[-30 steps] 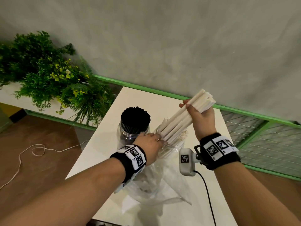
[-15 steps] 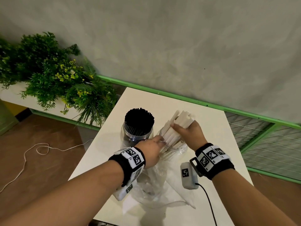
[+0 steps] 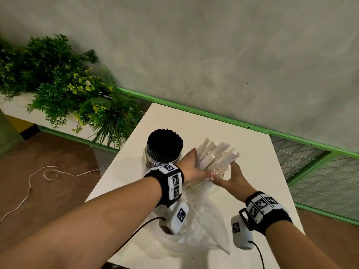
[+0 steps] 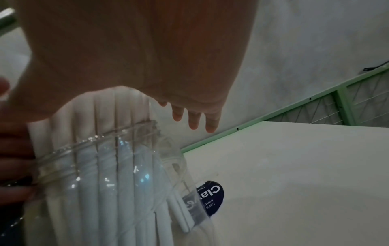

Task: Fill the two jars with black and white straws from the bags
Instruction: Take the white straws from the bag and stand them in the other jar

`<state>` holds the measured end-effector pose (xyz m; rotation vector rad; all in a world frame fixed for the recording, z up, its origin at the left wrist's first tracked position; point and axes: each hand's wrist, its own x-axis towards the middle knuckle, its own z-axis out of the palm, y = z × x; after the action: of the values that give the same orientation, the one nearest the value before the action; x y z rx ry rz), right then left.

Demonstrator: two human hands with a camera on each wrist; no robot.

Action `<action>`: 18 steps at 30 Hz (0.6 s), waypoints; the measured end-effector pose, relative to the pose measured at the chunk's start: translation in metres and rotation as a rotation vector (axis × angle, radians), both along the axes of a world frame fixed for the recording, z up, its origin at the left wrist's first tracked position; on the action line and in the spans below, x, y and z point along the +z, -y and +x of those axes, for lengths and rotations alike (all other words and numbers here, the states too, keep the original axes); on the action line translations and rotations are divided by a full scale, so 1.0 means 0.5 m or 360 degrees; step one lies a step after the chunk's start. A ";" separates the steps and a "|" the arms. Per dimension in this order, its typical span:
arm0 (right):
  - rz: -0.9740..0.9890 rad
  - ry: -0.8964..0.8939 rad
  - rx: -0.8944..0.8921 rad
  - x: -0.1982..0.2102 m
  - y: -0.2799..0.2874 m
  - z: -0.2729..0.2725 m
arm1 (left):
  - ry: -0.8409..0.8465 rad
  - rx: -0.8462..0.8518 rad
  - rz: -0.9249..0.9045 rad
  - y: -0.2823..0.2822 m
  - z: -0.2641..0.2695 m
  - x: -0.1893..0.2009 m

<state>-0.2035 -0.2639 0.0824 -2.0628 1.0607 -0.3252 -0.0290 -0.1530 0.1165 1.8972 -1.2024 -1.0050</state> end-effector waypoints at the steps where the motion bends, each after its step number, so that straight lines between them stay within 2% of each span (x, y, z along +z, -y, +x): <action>1: 0.0024 0.0022 0.0011 0.000 -0.001 0.006 | -0.0083 -0.0003 -0.0008 0.009 0.001 0.002; 3: 0.0133 0.0135 0.0031 0.009 -0.007 0.019 | -0.0140 -0.0008 -0.0001 0.023 0.004 0.007; 5: 0.0214 0.0330 0.0078 0.021 -0.017 0.035 | -0.0067 -0.0002 0.0033 0.031 0.006 0.011; 11: 0.0101 0.0640 -0.0017 0.006 -0.023 0.074 | 0.0037 0.0046 -0.0064 0.027 0.003 -0.008; 14: -0.0122 0.0619 -0.0147 0.009 -0.020 0.092 | 0.0016 0.0133 -0.0171 0.023 0.008 0.011; 18: -0.0350 0.0479 -0.0222 -0.002 -0.029 0.082 | 0.0160 0.0127 -0.0189 0.012 0.009 0.023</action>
<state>-0.1627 -0.2495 0.0812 -2.0492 1.0199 -0.8282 -0.0243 -0.1592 0.1277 1.9053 -1.2060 -0.7867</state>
